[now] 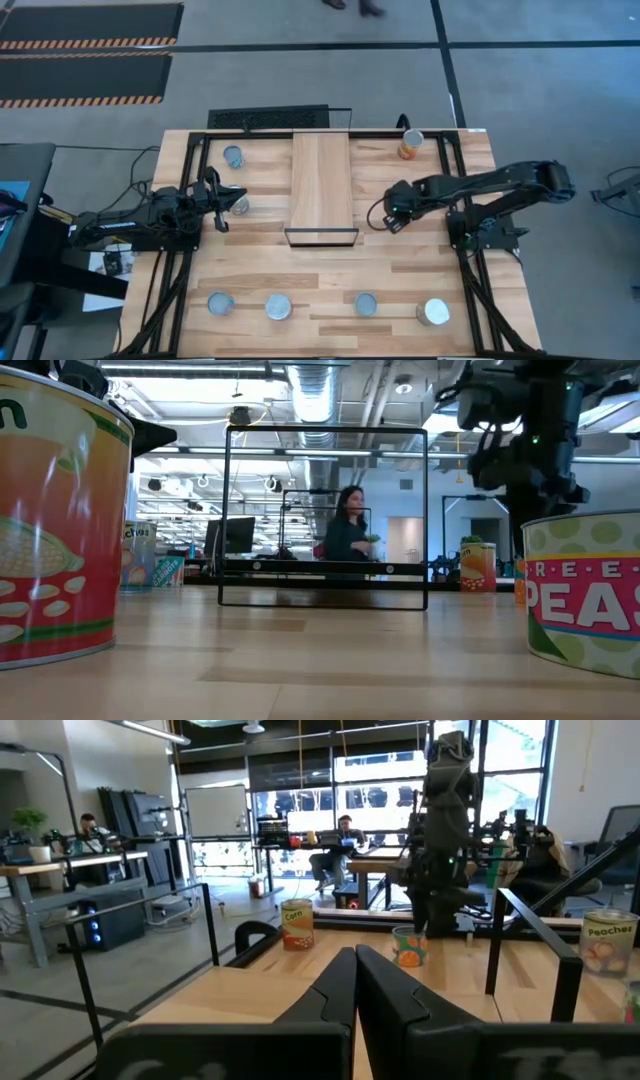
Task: Pick and place cans onto a shelf
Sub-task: Put the small dark green can on the shelf
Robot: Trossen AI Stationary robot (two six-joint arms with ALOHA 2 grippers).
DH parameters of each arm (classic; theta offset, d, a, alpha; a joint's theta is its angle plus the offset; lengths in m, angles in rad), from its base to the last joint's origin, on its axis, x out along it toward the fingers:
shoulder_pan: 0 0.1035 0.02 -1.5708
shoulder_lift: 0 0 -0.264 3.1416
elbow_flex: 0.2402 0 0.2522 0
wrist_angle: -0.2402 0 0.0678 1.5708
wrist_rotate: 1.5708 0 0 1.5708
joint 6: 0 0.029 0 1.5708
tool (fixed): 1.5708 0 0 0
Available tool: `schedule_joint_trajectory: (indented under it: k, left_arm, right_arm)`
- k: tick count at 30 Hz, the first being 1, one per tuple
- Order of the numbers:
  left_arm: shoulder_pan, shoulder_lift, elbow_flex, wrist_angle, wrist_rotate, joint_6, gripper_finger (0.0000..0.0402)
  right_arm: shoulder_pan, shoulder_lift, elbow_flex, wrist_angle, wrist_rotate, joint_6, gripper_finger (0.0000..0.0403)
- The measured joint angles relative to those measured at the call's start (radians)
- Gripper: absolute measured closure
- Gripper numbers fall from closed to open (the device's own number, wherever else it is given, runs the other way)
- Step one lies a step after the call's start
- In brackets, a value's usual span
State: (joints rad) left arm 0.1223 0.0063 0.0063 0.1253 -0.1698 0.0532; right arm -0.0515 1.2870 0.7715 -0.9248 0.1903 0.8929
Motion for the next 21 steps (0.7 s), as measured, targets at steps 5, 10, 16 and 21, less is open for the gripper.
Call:
schedule_joint_trajectory:
  k: [5,10,16,21]
  left_arm:
    - [0.000,0.000,0.000,0.000,0.000,-0.001,0.0401]
    - [0.000,0.000,0.000,0.000,0.000,-0.001,0.0401]
    - [0.000,0.000,0.000,0.000,0.000,-0.002,0.0401]
    - [0.000,0.000,0.000,-0.001,0.000,-0.005,0.0401]
  right_arm:
    - [-0.014,0.077,0.000,0.000,0.026,0.000,0.0225]
    - [-0.023,0.133,0.005,-0.003,0.043,-0.040,0.0272]
    - [-0.023,0.131,0.050,-0.001,0.037,-0.117,0.0377]
    - [-0.056,0.121,0.182,0.001,0.059,-0.220,0.0378]
